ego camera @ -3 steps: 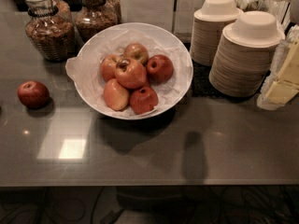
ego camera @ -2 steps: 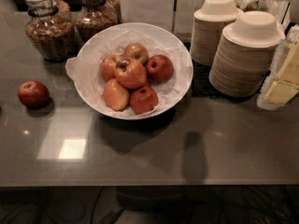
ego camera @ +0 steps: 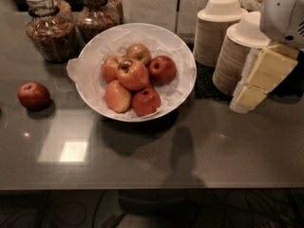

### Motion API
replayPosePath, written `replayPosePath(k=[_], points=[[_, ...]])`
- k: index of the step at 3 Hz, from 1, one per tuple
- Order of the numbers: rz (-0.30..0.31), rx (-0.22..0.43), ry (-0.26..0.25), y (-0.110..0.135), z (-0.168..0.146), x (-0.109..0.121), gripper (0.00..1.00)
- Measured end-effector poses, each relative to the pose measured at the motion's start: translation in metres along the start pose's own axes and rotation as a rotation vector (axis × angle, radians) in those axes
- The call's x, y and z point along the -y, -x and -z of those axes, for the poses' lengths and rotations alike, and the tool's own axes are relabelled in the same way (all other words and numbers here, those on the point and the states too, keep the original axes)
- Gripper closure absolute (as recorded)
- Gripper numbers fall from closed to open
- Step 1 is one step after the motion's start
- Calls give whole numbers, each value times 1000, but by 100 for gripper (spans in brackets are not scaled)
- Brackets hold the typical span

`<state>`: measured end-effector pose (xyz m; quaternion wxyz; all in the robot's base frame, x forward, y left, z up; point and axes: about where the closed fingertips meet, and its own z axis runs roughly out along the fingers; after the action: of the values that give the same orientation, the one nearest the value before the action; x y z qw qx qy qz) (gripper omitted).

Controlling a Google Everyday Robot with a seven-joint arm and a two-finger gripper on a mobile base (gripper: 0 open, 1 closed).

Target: Pick apple from white bowl

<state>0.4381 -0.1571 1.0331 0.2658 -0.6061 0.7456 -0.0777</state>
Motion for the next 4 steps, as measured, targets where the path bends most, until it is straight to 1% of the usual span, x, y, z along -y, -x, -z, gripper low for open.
replayPosePath(k=[1, 2, 3, 4], points=[[64, 46, 65, 36, -48, -6, 0], [72, 52, 49, 41, -45, -8, 0], [84, 147, 75, 66, -77, -15, 0], [114, 299, 66, 111, -107, -7, 0]])
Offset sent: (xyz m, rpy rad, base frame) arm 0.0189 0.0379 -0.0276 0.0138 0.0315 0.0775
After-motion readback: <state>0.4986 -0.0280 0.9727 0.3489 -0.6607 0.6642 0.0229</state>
